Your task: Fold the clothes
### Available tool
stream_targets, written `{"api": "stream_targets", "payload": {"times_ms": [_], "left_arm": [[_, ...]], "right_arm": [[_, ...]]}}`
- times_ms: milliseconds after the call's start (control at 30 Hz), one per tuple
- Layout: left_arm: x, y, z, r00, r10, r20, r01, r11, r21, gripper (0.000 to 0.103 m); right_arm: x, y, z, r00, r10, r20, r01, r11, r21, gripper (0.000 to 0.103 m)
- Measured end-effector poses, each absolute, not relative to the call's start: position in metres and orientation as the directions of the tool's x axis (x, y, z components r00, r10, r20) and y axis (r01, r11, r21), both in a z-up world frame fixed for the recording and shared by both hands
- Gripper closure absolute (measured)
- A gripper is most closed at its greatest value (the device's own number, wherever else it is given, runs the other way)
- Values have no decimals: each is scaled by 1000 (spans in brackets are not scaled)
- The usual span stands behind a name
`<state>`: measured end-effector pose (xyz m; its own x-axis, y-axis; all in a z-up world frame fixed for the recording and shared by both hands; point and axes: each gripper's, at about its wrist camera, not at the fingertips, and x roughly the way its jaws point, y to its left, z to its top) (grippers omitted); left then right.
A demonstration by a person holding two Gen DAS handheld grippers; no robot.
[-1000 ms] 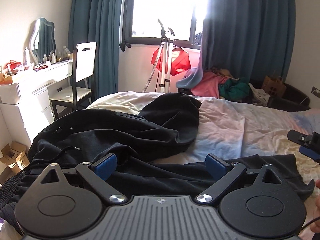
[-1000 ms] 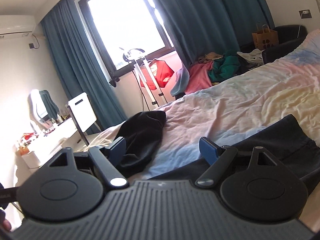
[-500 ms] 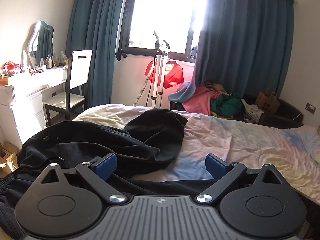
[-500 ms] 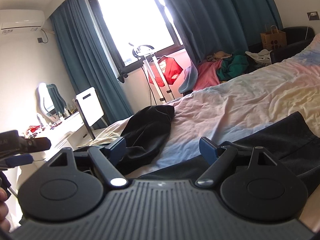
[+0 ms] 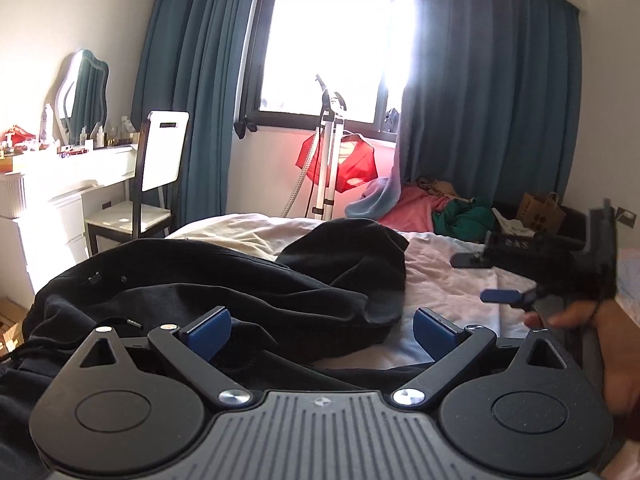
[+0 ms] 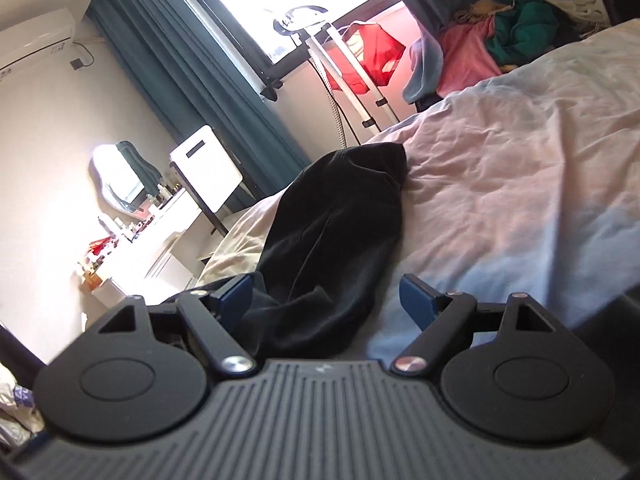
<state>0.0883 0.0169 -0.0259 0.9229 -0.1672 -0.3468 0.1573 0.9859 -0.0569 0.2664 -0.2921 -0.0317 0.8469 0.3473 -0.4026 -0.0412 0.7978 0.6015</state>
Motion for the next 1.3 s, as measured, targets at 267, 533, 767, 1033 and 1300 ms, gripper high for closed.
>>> {"api": "stream_targets", "payload": {"times_ms": [267, 533, 767, 1033, 1300], "left_arm": [[153, 45, -65, 911, -157, -381, 101, 981, -164, 5], [181, 44, -89, 905, -223, -361, 142, 961, -238, 5], [168, 42, -80, 915, -256, -313, 190, 956, -225, 5], [135, 52, -59, 912, -293, -286, 211, 935, -286, 5], [116, 59, -56, 890, -303, -339, 180, 919, -351, 5]], "right_arm": [[435, -274, -79, 854, 205, -478, 88, 849, 521, 21], [500, -256, -96, 849, 84, -521, 148, 910, 387, 73], [429, -256, -32, 909, -110, -403, 229, 938, 260, 88], [294, -349, 4, 889, -284, -359, 395, 872, 288, 85], [190, -418, -73, 875, -63, -481, 405, 641, 652, 75]]}}
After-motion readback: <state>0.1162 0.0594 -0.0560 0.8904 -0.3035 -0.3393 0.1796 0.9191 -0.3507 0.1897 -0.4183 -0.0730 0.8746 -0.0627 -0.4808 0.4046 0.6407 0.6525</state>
